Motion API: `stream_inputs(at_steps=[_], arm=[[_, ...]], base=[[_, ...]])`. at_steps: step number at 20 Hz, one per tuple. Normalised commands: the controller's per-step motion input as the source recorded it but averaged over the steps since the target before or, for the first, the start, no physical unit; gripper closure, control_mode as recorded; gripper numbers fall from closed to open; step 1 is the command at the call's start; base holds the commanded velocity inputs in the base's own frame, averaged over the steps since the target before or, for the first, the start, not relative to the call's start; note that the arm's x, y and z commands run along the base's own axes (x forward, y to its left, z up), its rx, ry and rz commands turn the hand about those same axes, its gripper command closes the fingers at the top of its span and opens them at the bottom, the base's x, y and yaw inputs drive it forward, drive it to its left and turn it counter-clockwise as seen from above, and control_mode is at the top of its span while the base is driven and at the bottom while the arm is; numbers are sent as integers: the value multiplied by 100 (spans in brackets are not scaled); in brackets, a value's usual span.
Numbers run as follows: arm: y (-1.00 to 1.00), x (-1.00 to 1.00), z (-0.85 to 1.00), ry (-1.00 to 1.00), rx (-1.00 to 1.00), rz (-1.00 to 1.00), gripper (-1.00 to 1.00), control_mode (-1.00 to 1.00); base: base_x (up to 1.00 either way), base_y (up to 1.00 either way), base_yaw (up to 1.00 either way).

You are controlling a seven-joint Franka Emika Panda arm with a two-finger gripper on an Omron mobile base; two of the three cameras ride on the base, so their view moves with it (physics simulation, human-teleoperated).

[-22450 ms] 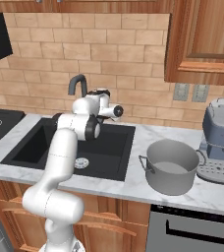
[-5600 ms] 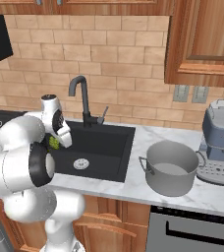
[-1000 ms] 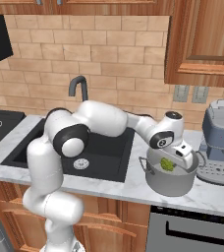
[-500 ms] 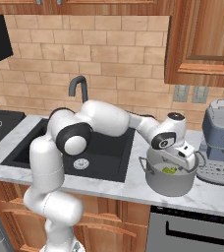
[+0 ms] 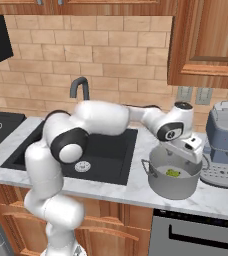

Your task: Dump the broccoli from the pot into the sink. Then turn on the water and wash the broccoli. Then turn off the water and put the broccoli back in the pot.

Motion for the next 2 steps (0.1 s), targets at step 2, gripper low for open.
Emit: stream_inputs(at_steps=[2], arm=[[4,-27,56,0,0,0,-100,-100]], base=[[0,0,0]])
